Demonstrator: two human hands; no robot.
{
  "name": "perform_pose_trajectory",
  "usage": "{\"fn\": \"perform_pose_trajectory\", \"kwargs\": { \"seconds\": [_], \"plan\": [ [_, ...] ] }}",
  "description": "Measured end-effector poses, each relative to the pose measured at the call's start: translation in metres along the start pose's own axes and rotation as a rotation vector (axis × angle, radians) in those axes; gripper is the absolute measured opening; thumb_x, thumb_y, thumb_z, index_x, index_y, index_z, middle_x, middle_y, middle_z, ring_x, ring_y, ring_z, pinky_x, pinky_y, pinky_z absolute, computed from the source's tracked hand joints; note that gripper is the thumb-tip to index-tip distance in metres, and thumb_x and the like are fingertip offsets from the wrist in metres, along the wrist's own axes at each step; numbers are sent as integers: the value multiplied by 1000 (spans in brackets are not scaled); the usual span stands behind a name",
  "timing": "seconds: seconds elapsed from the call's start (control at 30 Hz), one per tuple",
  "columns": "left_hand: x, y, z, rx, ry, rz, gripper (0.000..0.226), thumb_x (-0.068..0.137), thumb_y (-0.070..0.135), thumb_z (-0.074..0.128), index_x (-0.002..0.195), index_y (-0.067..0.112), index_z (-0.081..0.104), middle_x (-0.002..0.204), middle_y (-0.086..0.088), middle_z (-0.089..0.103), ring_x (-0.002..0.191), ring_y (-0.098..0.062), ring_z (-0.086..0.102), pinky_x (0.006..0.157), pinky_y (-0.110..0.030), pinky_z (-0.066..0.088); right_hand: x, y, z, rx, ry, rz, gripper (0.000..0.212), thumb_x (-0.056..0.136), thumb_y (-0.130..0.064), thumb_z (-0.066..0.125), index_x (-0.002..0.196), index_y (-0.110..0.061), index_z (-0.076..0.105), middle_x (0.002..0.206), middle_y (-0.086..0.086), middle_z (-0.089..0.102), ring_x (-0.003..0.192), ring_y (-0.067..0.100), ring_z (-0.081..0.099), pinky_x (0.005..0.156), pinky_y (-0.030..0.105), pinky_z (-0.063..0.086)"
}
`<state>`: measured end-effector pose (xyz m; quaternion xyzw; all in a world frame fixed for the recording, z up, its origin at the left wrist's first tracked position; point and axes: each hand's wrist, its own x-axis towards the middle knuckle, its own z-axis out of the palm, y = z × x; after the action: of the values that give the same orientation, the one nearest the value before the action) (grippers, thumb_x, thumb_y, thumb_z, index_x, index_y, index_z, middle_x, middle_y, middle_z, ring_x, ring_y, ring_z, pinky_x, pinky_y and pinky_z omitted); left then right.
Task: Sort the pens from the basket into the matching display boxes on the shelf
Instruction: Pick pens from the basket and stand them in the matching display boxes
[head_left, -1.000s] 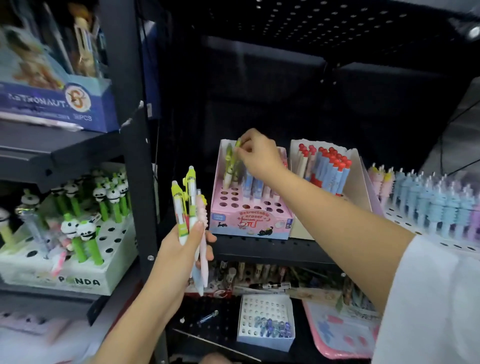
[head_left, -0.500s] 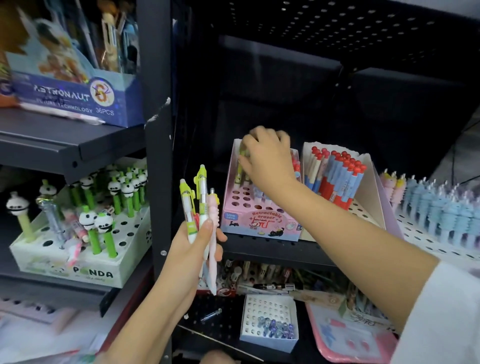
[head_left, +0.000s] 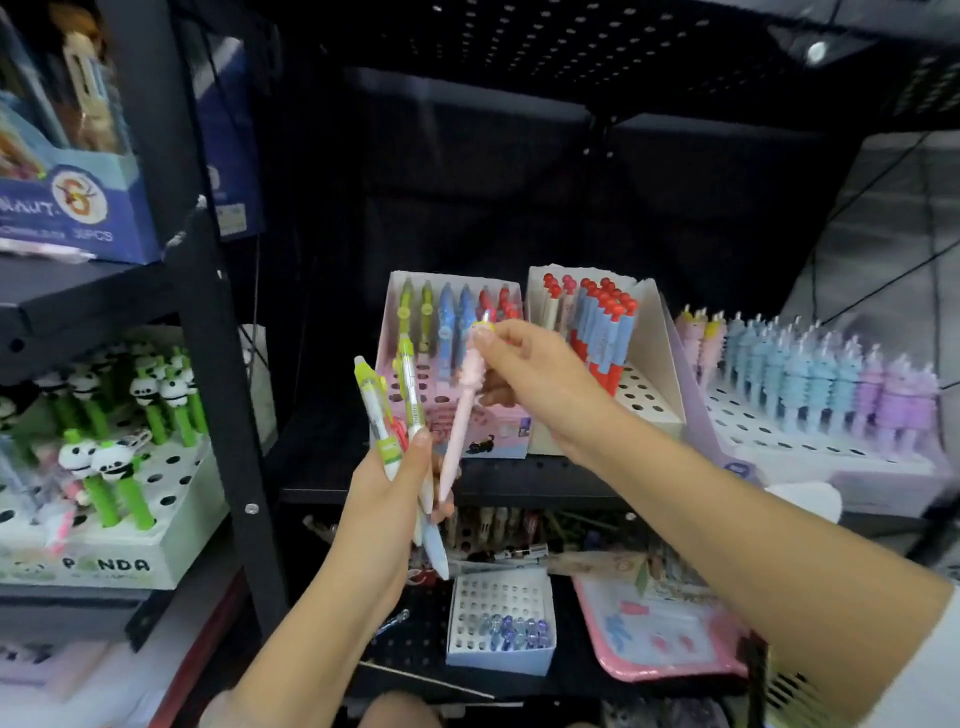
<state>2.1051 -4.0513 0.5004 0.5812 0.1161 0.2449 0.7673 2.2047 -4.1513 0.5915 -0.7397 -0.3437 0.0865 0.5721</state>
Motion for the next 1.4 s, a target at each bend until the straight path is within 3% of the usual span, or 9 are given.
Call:
{"fn": "perform_pose_trajectory", "kwargs": {
  "seconds": [0.1, 0.3, 0.5, 0.57, 0.7, 0.9, 1.03, 1.2, 1.4],
  "plan": [
    [-3, -8, 30, 7, -57, -18, 18, 90, 30, 53, 86, 13, 56, 56, 4, 58, 43, -9, 47, 43, -23, 42, -11, 6, -53, 61, 220, -30, 17, 96, -24, 49, 84, -18, 60, 66, -4, 65, 55, 3, 63, 53, 14, 49],
    [-4, -18, 97, 12, -242, -54, 13, 93, 19, 51, 88, 9, 59, 63, 3, 66, 51, -12, 58, 51, -22, 49, -36, 30, -155, 45, 522, -34, 18, 96, -16, 50, 81, -11, 60, 68, 2, 65, 58, 5, 65, 56, 14, 51],
    [3, -24, 143, 20, -302, -81, 15, 93, 20, 51, 95, 8, 60, 61, 5, 64, 49, -11, 55, 48, -21, 45, -22, 45, -233, -380, 804, -69, 11, 95, -19, 50, 93, -9, 47, 91, 28, 65, 81, 30, 66, 77, 43, 55],
    [6, -27, 153, 21, -313, -86, 15, 93, 20, 51, 97, 9, 59, 62, 6, 64, 49, -11, 54, 48, -21, 44, -12, 50, -245, -533, 779, -19, 16, 94, -22, 50, 99, -6, 49, 93, 22, 64, 86, 34, 64, 78, 50, 52],
    [12, -32, 164, 52, -342, -79, 17, 93, 23, 50, 101, 10, 58, 64, 6, 64, 50, -10, 54, 48, -20, 44, 5, 64, -251, -776, 681, 18, 25, 95, -23, 50, 107, -1, 48, 84, 14, 59, 72, 25, 51, 62, 32, 38],
    [17, -35, 166, 43, -342, -86, 17, 93, 22, 51, 102, 10, 58, 63, 5, 64, 51, -10, 56, 49, -20, 45, 16, 74, -259, -795, 644, 39, 28, 95, -25, 51, 103, 1, 47, 63, 2, 45, 66, 25, 49, 60, 31, 37],
    [20, -37, 166, 59, -344, -80, 18, 92, 23, 51, 102, 10, 57, 63, 6, 64, 52, -10, 56, 50, -21, 45, 18, 78, -258, -925, 585, 39, 27, 94, -25, 52, 102, 0, 49, 73, 11, 55, 71, 30, 53, 56, 30, 34],
    [23, -37, 164, 51, -349, -74, 16, 94, 21, 50, 103, 11, 58, 63, 7, 64, 52, -9, 56, 50, -20, 46, 30, 80, -256, -1284, 605, 86, 32, 92, -34, 51, 107, -7, 60, 108, 16, 56, 111, 34, 45, 86, 39, 32],
    [22, -38, 156, 37, -320, -79, 14, 93, 21, 50, 101, 13, 59, 63, 6, 64, 53, -10, 56, 50, -20, 45, 37, 79, -258, -1274, 487, 336, 37, 93, -42, 44, 115, -16, 58, 115, 12, 57, 116, 32, 44, 102, 48, 24]
  ]
}}
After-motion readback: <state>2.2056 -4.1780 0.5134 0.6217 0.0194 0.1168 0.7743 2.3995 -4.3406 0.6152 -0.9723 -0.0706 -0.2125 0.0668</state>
